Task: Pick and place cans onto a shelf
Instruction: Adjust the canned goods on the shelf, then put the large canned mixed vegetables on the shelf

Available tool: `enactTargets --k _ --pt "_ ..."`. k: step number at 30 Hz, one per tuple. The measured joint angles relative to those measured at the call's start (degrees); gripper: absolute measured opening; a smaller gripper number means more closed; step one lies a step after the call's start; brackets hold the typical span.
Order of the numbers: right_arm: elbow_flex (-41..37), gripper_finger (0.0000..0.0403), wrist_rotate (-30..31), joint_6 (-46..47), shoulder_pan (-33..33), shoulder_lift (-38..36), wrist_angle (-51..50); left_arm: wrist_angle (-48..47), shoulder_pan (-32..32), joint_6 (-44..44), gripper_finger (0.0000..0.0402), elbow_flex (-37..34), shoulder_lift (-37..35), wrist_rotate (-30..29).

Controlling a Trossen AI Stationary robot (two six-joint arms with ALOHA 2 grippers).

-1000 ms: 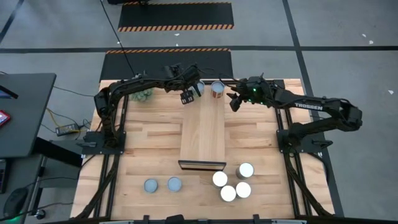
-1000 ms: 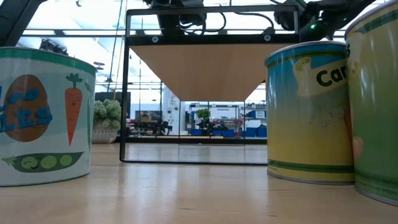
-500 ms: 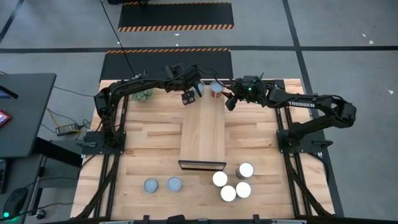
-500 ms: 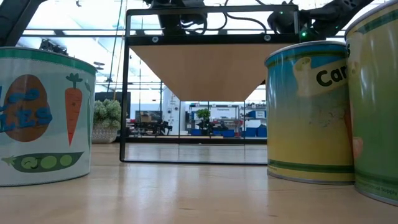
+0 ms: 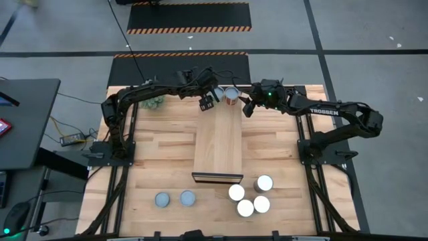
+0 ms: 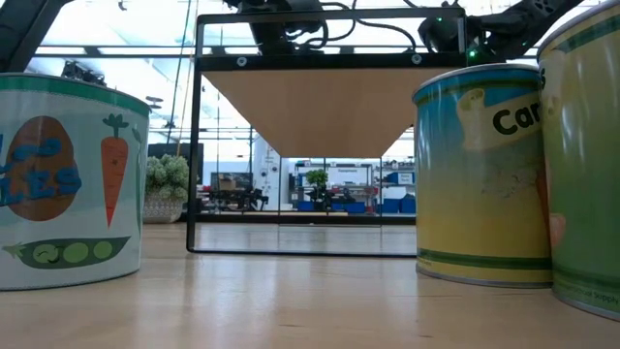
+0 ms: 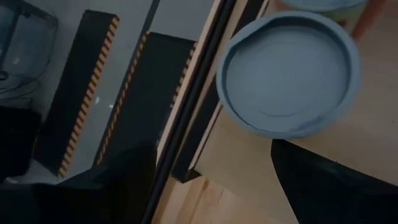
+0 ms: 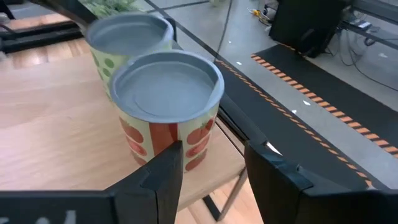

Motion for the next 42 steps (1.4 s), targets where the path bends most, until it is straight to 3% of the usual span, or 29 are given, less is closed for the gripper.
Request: enactTargets --k 5,10,18,22,28,35,42 --pt "0.0 0.0179 -0.4 -0.2 0.0 -0.1 0.1 0.1 0.0 0.9 0.032 0.0 0.0 -0.4" --pt "5.2 0.0179 -0.3 -0.4 0.2 -3.4 -14.5 -1.7 0.0 0.1 0.0309 0.0 -3.1 -1.5" --pt "12.0 0.0179 -9.9 5.8 6.2 -9.2 -35.8 -8.2 -2.2 -8.5 0.029 0.0 -8.0 9.9" --pt "12.3 0.0179 -12.5 11.7 13.3 -13.0 -41.3 -11.8 -5.9 -13.2 0.029 0.0 -9.5 10.0" --pt "12.3 0.0179 -12.4 19.1 29.0 -15.4 -45.5 -13.2 -12.0 -19.1 0.029 0.0 -11.1 12.9" --pt "12.3 0.0179 -8.5 28.2 44.9 -13.1 -46.8 -13.0 -18.8 -18.8 0.029 0.0 -11.1 13.5" --pt "12.3 0.0179 -5.0 39.4 54.6 -11.5 -49.0 -14.2 -24.0 -15.2 0.029 0.0 -12.5 13.6"
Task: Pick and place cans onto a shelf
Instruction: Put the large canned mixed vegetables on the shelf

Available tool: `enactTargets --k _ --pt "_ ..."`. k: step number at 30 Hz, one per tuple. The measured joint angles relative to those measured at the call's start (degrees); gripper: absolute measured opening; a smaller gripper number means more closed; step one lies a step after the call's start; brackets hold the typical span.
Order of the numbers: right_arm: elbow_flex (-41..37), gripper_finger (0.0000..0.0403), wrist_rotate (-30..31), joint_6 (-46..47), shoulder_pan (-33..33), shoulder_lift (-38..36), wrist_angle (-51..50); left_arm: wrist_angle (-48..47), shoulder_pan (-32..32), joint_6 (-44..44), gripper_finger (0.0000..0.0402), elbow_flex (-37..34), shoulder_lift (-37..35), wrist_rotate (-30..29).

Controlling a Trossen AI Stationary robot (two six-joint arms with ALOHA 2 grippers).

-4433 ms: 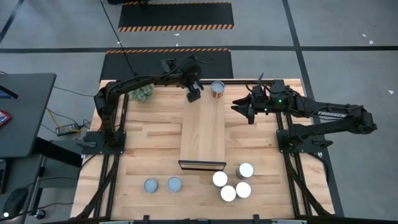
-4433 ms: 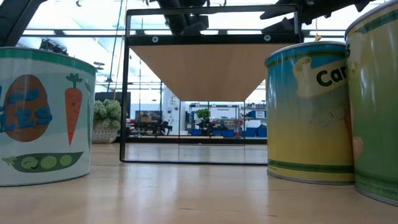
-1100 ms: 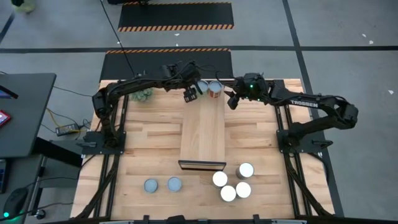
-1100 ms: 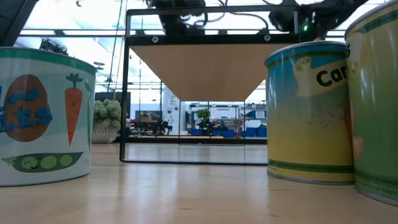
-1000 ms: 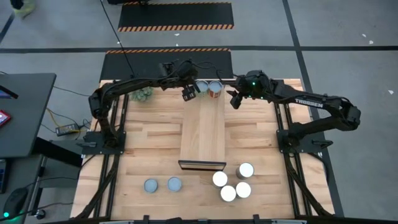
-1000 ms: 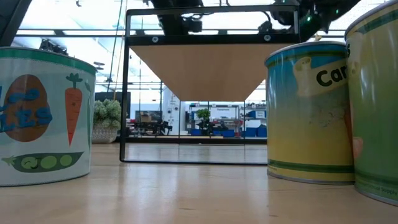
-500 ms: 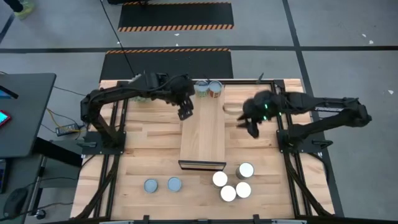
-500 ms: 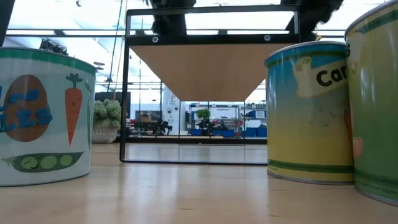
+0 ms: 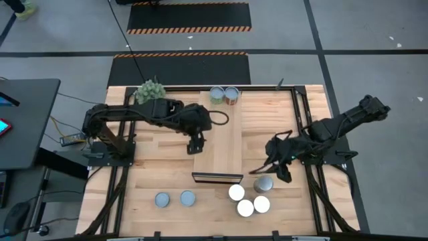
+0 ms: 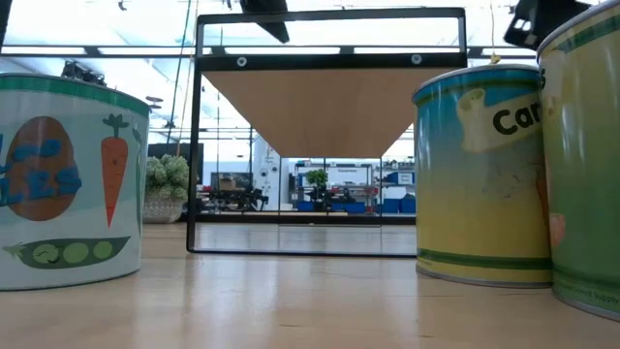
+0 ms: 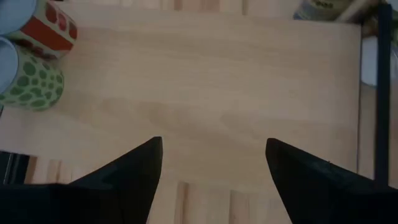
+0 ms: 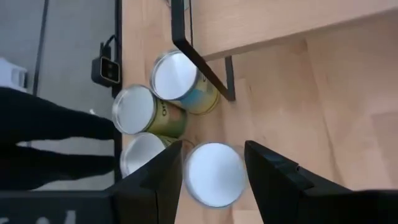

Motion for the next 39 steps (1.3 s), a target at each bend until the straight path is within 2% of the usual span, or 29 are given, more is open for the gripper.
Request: enactTargets --k 6,15,21,27,29,34,39 --pt "0.4 0.0178 2.3 8.1 3.4 0.2 -0.1 -5.1 -3.9 0.0 0.029 -0.1 -2.1 0.8" --pt "3.1 0.0178 3.7 12.6 6.2 0.5 -0.3 -7.5 -11.8 -1.1 0.029 0.0 -3.5 2.5" --pt "3.1 0.0178 5.4 14.8 6.2 0.2 -0.6 -8.5 -22.2 -9.5 0.029 0.0 -3.7 7.4" --pt "3.1 0.0178 8.9 13.9 6.1 0.2 -0.6 -12.9 -32.0 -20.7 0.029 -0.1 -1.0 3.7" --pt "3.1 0.0178 9.8 12.8 6.2 0.2 -0.6 -10.4 -34.1 -23.6 0.029 -2.0 -0.9 2.9" --pt "3.1 0.0178 10.7 10.1 6.1 0.1 -0.6 -0.8 -37.7 -32.4 0.029 -13.7 -3.0 2.7" --pt "3.1 0.0178 10.6 8.7 6.1 0.1 -0.7 4.9 -39.2 -42.3 0.029 -22.3 -3.5 2.9"
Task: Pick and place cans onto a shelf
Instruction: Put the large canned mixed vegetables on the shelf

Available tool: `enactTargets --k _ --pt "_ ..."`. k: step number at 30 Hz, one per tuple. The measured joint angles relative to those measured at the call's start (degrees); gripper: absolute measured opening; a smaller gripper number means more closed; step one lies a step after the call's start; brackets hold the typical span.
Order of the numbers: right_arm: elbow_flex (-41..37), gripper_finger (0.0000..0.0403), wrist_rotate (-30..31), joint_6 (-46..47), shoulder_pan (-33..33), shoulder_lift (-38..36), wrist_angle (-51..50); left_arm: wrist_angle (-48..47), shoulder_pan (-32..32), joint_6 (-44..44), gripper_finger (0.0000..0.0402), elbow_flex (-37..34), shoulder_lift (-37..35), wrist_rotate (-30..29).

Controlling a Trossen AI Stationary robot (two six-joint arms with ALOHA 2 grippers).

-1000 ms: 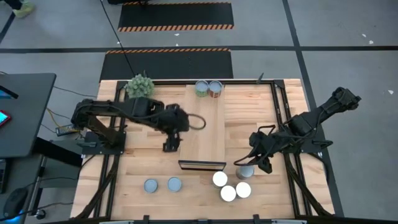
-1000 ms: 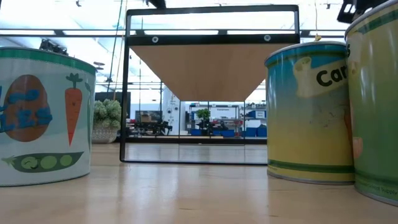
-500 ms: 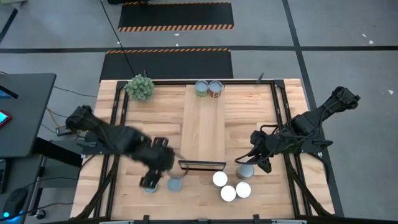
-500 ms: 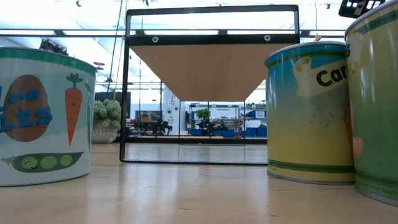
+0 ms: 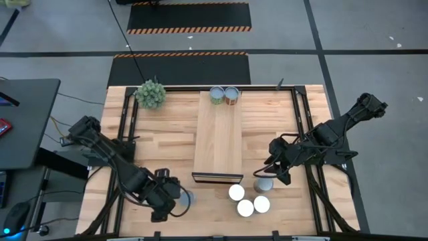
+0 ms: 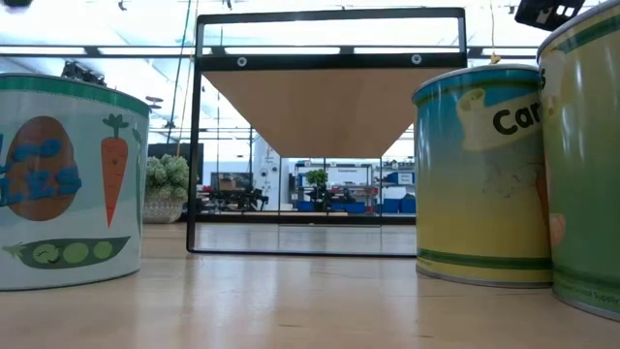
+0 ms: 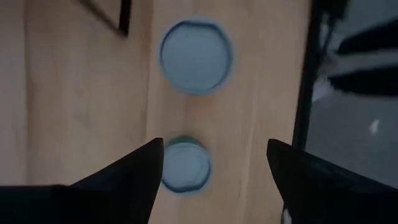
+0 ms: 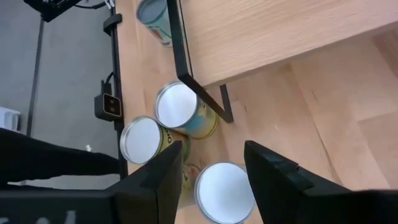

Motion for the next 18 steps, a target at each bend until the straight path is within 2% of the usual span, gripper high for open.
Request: enactTargets --k 3,6,12,18 --pt "0.0 0.0178 0.0 -0.4 0.0 0.0 0.0 4.3 0.0 -7.0 0.0291 -4.9 0.0 0.1" --pt "0.0 0.0178 -0.2 -0.4 0.0 0.0 0.0 9.8 0.0 -10.1 0.0298 -9.2 0.0 0.1" --pt "0.0 0.0178 -3.0 -0.4 0.0 0.0 0.0 23.1 -0.3 -9.3 0.0334 -16.8 0.0 -2.3" --pt "0.0 0.0178 -4.1 -0.2 0.0 0.0 0.0 28.4 -0.3 -9.0 0.0391 -20.1 0.0 -7.0"
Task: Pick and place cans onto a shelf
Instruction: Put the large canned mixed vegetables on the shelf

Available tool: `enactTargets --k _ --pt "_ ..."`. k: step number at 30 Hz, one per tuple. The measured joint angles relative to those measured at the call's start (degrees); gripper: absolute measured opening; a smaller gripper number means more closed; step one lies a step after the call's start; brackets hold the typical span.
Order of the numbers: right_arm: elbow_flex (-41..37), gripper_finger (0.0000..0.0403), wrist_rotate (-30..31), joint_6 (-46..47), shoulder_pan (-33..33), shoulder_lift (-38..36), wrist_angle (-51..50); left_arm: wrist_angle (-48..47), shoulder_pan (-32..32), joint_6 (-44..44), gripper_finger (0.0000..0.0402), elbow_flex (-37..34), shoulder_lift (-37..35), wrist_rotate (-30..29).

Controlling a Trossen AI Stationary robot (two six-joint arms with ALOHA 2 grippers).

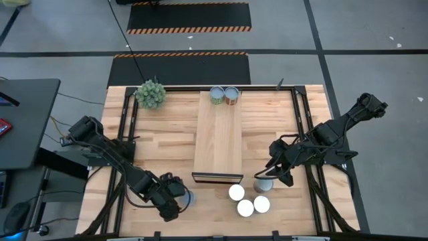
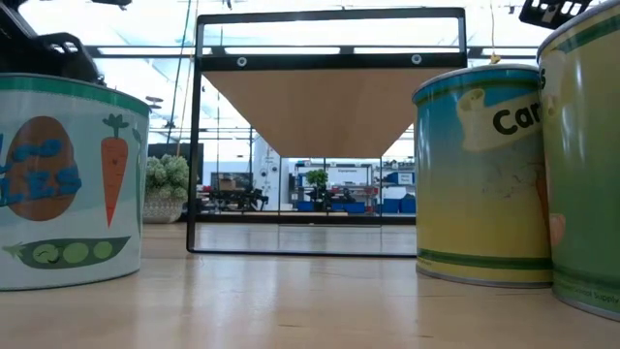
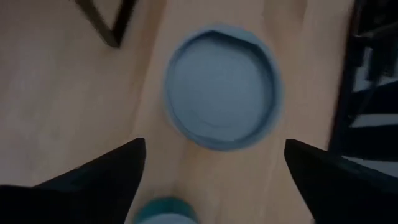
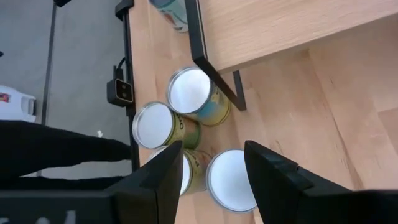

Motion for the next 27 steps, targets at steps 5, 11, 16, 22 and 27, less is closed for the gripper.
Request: enactTargets --k 5,11,16,22,27 --pt "0.0 0.0178 0.0 0.0 0.0 0.0 0.0 4.1 -0.3 3.3 0.0395 -0.7 1.3 -3.2" --pt "0.0 0.0178 0.0 0.4 -0.1 0.0 -0.3 7.9 -0.5 7.1 0.0394 -0.7 4.9 -6.1" --pt "0.0 0.0178 0.0 0.4 -0.1 0.0 -0.8 9.7 -0.1 7.1 0.0394 -0.7 6.6 -7.2" --pt "0.0 0.0178 0.0 0.0 -0.1 0.0 -1.1 12.3 -0.2 7.0 0.0393 -0.7 6.5 -10.5" --pt "0.0 0.0178 0.0 -0.1 -0.1 0.0 -1.1 12.7 -0.2 5.9 0.0376 -0.7 6.5 -11.9"
